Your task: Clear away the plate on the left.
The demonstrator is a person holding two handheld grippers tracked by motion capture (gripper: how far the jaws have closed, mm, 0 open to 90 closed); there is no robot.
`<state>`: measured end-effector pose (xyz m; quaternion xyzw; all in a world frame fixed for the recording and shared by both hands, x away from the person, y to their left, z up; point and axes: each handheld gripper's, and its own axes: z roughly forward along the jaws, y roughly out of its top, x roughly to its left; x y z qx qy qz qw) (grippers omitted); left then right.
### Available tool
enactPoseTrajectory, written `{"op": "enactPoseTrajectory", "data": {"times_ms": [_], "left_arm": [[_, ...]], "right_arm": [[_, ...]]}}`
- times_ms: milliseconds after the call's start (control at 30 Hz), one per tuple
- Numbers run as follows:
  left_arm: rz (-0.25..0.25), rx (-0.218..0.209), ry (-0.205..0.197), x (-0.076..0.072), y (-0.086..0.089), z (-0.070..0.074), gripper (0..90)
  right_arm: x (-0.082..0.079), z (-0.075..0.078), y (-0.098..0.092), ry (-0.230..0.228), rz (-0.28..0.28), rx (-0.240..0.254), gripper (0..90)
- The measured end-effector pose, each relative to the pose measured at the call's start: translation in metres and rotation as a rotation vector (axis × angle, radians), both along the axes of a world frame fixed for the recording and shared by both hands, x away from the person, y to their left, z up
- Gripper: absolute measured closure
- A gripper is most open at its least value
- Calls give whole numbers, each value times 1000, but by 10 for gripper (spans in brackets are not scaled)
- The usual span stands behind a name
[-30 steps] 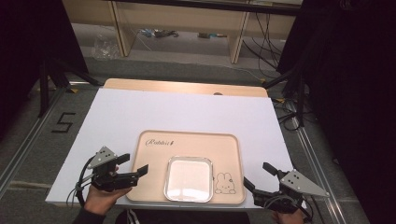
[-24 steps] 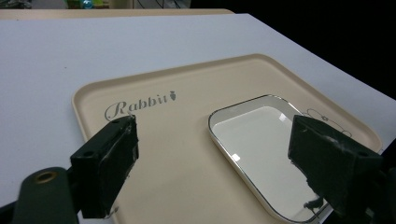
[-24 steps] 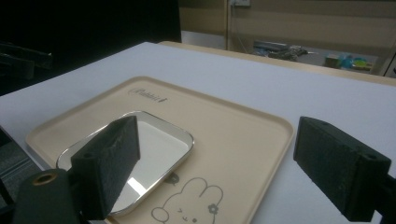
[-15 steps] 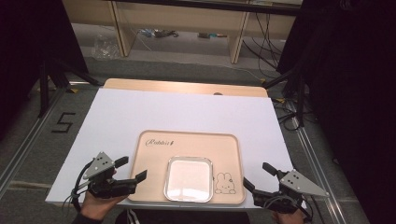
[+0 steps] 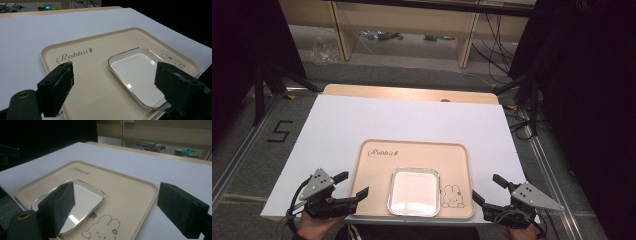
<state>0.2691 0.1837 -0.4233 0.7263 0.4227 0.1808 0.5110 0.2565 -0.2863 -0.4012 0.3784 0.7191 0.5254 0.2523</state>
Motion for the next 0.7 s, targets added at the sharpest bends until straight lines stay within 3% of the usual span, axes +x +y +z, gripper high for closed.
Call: {"op": "enactPoseTrajectory", "data": {"times_ms": [433,633,667,700], "left_arm": [[-15,7,-7,2,1,0,153],[-8,6,12,2,0,-1,153],[-2,2,15,2,0,-1,153],[-4,5,16,2,0,-1,153]], "right_arm": [[0,0,0,-4,-1,-1,152],[0,0,0,-7,-3,2,152],[0,0,1,10,2,20,152],[0,0,0,-6,1,-2,152]]}}
